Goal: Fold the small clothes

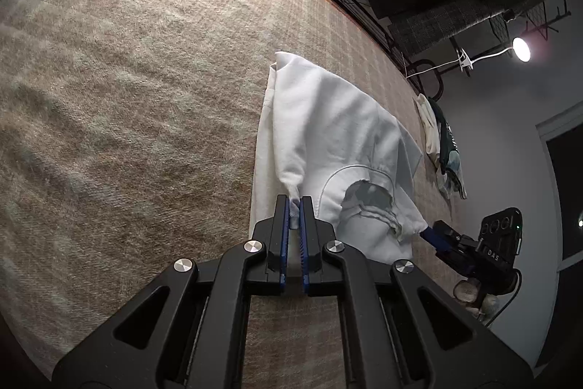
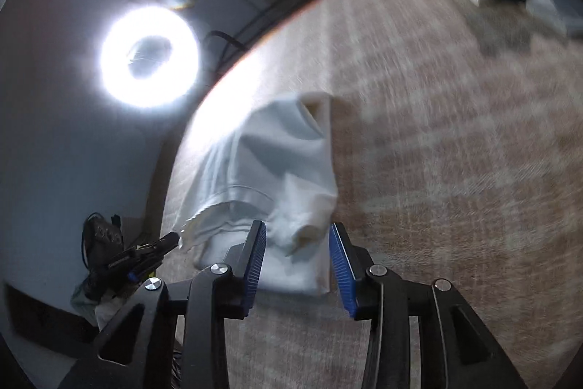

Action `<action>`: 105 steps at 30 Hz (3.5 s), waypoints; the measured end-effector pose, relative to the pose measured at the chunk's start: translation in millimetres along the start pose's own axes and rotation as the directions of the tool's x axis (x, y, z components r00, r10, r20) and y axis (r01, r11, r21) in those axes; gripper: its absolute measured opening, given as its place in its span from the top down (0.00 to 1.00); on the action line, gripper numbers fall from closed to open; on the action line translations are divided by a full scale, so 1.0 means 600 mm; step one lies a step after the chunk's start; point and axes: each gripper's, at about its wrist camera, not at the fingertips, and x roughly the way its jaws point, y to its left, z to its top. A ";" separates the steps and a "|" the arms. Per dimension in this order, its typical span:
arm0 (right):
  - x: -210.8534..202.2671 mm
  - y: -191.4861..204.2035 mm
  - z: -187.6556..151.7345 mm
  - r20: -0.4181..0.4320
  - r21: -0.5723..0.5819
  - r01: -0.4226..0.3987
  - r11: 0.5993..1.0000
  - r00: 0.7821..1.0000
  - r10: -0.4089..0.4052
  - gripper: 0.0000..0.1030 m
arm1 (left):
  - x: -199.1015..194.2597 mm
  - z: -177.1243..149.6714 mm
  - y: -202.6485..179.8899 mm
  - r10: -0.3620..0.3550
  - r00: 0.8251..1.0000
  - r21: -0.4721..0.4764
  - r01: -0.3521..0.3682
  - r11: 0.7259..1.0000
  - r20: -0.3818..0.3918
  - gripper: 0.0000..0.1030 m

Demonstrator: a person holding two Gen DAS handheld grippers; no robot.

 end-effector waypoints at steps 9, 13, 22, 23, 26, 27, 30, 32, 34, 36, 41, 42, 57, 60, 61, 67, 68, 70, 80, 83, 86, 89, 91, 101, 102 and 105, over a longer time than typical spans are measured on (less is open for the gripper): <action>0.039 0.015 0.017 -0.040 0.042 -0.049 0.998 0.998 0.051 0.98 | -0.018 0.003 -0.008 -0.018 1.000 -0.001 0.018 1.000 0.011 0.97; -0.016 0.032 0.007 -0.010 0.052 -0.167 0.985 0.986 0.168 0.98 | -0.040 -0.012 -0.015 -0.012 1.000 0.045 0.011 0.999 0.019 0.97; 0.027 -0.024 -0.034 -0.090 0.102 -0.073 0.992 0.993 0.082 0.98 | 0.003 -0.045 0.014 0.107 0.994 0.086 -0.103 0.991 -0.040 0.97; 0.030 -0.022 -0.036 -0.093 0.091 -0.060 0.994 0.993 0.068 0.98 | 0.002 -0.048 0.011 0.118 0.992 0.106 -0.113 0.988 -0.040 0.97; 0.031 0.002 -0.038 -0.101 -0.003 0.014 1.000 0.995 -0.014 0.93 | -0.005 -0.052 0.000 0.139 0.990 0.135 -0.134 0.982 -0.027 0.97; 0.032 0.016 -0.042 -0.097 -0.041 0.044 0.998 0.994 -0.048 0.92 | -0.010 -0.051 -0.004 0.151 0.988 0.141 -0.146 0.979 -0.023 0.97; 0.005 0.068 -0.039 -0.018 -0.172 0.137 0.975 0.990 -0.142 0.71 | -0.035 -0.050 -0.020 0.153 0.988 0.175 -0.156 0.972 0.027 0.96; -0.009 0.102 -0.036 0.034 -0.243 0.145 0.959 0.989 -0.141 0.71 | -0.042 -0.042 -0.041 0.153 0.986 0.201 -0.164 0.966 0.066 0.96; -0.004 0.140 -0.025 0.067 -0.315 0.132 0.940 0.991 -0.117 0.71 | -0.034 -0.027 -0.060 0.157 0.984 0.225 -0.174 0.959 0.088 0.96; 0.019 0.171 -0.008 0.072 -0.369 0.136 0.919 0.990 -0.118 0.71 | -0.016 -0.008 -0.078 0.148 0.983 0.227 -0.169 0.959 0.106 0.96; 0.111 0.243 0.032 0.074 -0.471 0.142 0.871 0.990 -0.121 0.73 | 0.048 0.033 -0.121 0.168 0.976 0.248 -0.198 0.948 0.139 0.96; 0.133 0.254 0.039 0.068 -0.486 0.144 0.862 0.990 -0.126 0.73 | 0.058 0.037 -0.125 0.173 0.975 0.253 -0.204 0.946 0.139 0.96; 0.253 0.199 0.041 0.008 -0.492 0.196 0.848 0.975 -0.221 0.76 | 0.139 0.047 -0.097 0.228 0.962 0.324 -0.266 0.908 0.150 0.96; 0.243 0.205 0.043 -0.001 -0.508 0.209 0.836 0.970 -0.243 0.76 | 0.118 0.036 -0.086 0.229 0.963 0.320 -0.264 0.910 0.144 0.96; 0.235 0.204 0.043 -0.001 -0.507 0.211 0.836 0.969 -0.245 0.75 | 0.108 0.029 -0.079 0.238 0.960 0.315 -0.274 0.909 0.148 0.96; 0.158 0.168 0.021 0.012 -0.467 0.230 0.854 0.967 -0.253 0.71 | 0.043 0.005 -0.036 0.232 0.962 0.262 -0.263 0.929 0.141 0.96; 0.146 0.158 0.014 0.015 -0.470 0.247 0.848 0.962 -0.272 0.70 | 0.034 0.003 -0.031 0.235 0.962 0.255 -0.265 0.930 0.142 0.95; 0.126 0.139 -0.002 0.019 -0.478 0.284 0.831 0.949 -0.314 0.69 | 0.014 0.000 -0.015 0.217 0.967 0.215 -0.241 0.946 0.132 0.86; 0.029 0.021 -0.017 -0.007 -0.204 0.123 0.971 0.992 -0.127 0.41 | 0.012 0.030 0.025 0.055 0.996 -0.014 -0.054 0.998 0.073 0.56; 0.021 0.013 -0.005 0.017 -0.145 0.077 0.986 0.997 -0.075 0.49 | 0.028 0.061 0.028 -0.003 0.998 -0.074 0.008 0.997 0.069 0.56; 0.022 0.049 -0.005 0.040 -0.167 0.043 0.985 0.998 -0.037 0.55 | 0.043 0.087 0.029 -0.010 0.997 -0.107 0.019 0.994 0.078 0.56; 0.053 0.116 -0.021 0.032 -0.235 -0.024 0.972 0.999 0.032 0.65 | 0.063 0.112 0.027 -0.053 0.997 -0.119 0.059 0.991 0.054 0.56; 0.095 0.168 -0.039 0.002 -0.288 -0.068 0.955 0.997 0.071 0.66 | 0.073 0.123 0.028 -0.080 0.996 -0.124 0.084 0.989 0.031 0.56; 0.273 0.228 -0.101 -0.140 -0.371 -0.070 0.926 0.990 0.019 0.78 | 0.099 0.136 0.048 -0.216 0.976 -0.175 0.207 0.962 -0.032 0.57; 0.270 0.219 -0.101 -0.128 -0.360 -0.084 0.929 0.991 0.039 0.80 | 0.100 0.136 0.045 -0.244 0.969 -0.179 0.233 0.956 -0.038 0.57; 0.266 0.197 -0.091 -0.149 -0.312 -0.114 0.943 0.986 0.070 0.86 | 0.096 0.136 0.041 -0.273 0.961 -0.166 0.264 0.950 -0.034 0.57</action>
